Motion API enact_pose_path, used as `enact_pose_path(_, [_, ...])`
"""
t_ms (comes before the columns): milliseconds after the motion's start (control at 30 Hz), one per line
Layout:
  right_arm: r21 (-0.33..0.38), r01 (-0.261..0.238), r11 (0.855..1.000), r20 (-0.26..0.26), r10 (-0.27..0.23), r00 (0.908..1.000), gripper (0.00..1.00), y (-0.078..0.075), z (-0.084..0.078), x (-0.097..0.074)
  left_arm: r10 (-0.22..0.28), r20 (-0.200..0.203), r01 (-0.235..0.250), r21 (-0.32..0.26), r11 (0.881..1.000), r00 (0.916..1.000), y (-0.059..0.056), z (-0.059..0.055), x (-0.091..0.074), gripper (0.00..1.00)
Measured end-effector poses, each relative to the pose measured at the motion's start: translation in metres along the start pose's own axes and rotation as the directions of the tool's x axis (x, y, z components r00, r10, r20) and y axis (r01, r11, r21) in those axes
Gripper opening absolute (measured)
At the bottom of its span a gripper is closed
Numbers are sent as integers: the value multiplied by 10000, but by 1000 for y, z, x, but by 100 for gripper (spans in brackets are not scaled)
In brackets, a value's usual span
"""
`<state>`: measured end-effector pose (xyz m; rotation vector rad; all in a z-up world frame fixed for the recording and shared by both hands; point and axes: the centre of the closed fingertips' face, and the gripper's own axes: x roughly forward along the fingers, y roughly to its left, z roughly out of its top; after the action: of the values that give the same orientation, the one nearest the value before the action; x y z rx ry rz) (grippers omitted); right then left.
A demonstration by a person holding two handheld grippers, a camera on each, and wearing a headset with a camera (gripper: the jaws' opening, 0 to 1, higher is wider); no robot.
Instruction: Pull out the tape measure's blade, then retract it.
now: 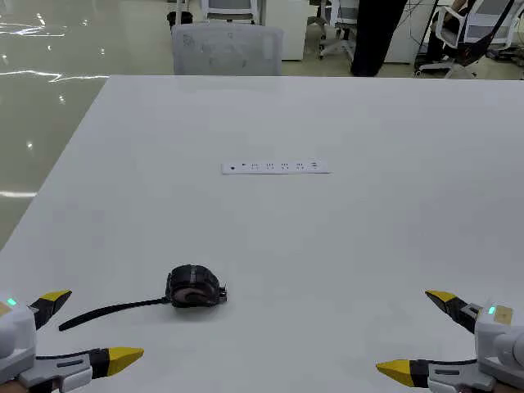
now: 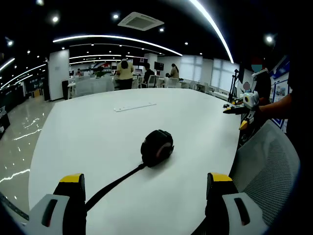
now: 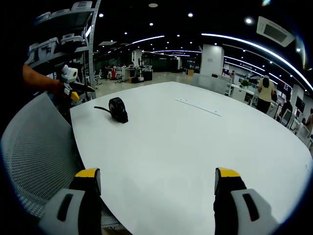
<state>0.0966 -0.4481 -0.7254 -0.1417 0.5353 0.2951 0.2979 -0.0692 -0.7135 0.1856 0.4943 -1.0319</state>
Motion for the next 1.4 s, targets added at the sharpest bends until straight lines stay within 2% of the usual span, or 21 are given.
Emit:
enact_pose_path(100, [120, 148, 9998, 71, -149, 9999, 98, 0, 1, -3, -5, 190, 6, -45, 10000, 9998, -3, 6, -1, 100])
enact_pose_path(267, [280, 535, 9982, 396, -546, 9977, 98, -4, 3, -11, -24, 298, 27, -99, 9999, 9996, -7, 8, -2, 100])
enact_pose_path(333, [483, 523, 9975, 422, -544, 9976, 98, -2, 3, -11, -23, 342, 27, -116, 9999, 9994, -8, 7, -3, 100])
enact_pose_path(467, [429, 479, 9979, 370, -495, 9981, 98, 1, 1, -11, -104, 400, 119, -379, 9992, 9991, -12, 4, -2, 100])
enact_pose_path(600, [366, 462, 9983, 392, -476, 9981, 98, 0, 3, -11, -180, 218, 185, -271, 9995, 9996, -15, -1, 0, 100])
enact_pose_path(900, [234, 328, 9992, 352, -336, 9988, 98, 2, 9, -5, -297, 199, 301, -191, 9994, 9994, -20, 5, 4, 99])
enact_pose_path(1033, [136, 238, 9996, 168, -240, 9996, 98, 5, 8, 3, -280, -97, 278, -183, 9994, 9996, -23, 1, 7, 99])
enact_pose_path(1167, [224, 270, 9994, 367, -278, 9989, 98, 5, 15, 5, -338, -98, 336, -234, 9992, 9994, -26, 2, 9, 99])
enact_pose_path(1267, [260, 230, 9994, 315, -239, 9992, 98, 4, 14, 8, -428, -203, 421, -335, 9986, 9989, -29, 1, 11, 99])
enact_pose_path(1333, [63, 73, 10000, 183, -75, 9998, 97, 7, 13, 11, -461, -240, 453, -338, 9984, 9986, -30, 1, 13, 99])
enact_pose_path(1400, [-151, -79, 9999, 127, 81, 9999, 97, 10, 14, 14, -526, -370, 503, -605, 9969, 9979, -32, 2, 16, 99])
